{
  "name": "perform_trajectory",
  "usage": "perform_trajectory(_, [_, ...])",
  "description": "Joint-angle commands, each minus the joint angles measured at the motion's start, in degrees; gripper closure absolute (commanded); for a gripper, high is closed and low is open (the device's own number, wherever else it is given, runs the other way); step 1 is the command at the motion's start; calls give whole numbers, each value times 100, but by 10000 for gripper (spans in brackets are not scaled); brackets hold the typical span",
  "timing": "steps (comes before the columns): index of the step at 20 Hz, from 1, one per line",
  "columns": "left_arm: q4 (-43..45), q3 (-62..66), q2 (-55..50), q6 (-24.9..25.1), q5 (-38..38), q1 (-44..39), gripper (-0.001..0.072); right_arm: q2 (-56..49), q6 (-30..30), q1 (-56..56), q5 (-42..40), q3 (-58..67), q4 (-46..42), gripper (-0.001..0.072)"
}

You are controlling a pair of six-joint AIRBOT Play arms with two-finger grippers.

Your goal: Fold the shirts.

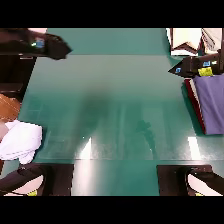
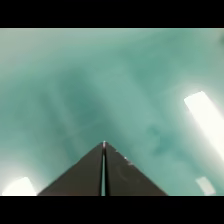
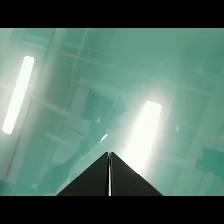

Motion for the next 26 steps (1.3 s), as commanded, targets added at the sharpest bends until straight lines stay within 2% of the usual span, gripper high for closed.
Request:
perform_trajectory(1, [1241,-389,702,-17,-1123,831,680,2,0,2,22,4,-11,693])
perform_trajectory(5, [1818,-1910,1639,-17,-1836,2048,676,2,0,2,17,4,-11,692])
perform_trajectory(6, [1853,-2302,1718,-20,-1939,2277,470,2,0,2,13,4,-13,692])
perform_trajectory(7, [1858,-2726,1740,-96,-1939,2468,143,2,0,2,13,4,-11,692])
perform_trajectory(8, [1875,-3119,1738,-203,-1853,2599,100,2,0,0,15,4,-11,692])
perform_trajectory(12, [2297,-4754,1731,-247,-1082,2745,99,0,0,2,46,4,-11,692])
perform_trajectory(17, [2494,-5707,1731,-326,-686,2745,101,0,0,2,44,4,-9,692])
perform_trajectory(18, [2516,-5700,1731,-420,-688,2745,176,0,0,0,44,4,-9,693])
perform_trajectory(19, [2559,-5678,1731,-466,-713,2745,489,0,0,0,44,4,-9,692])
perform_trajectory(20, [2559,-5639,1731,-463,-741,2745,675,0,0,2,44,4,-9,692])
perform_trajectory(23, [2529,-5010,1731,-605,-909,2743,682,7,0,0,9,9,2,692])
perform_trajectory(26, [2184,-3241,1733,-595,-1281,2529,683,4,2,-4,-9,389,20,693])
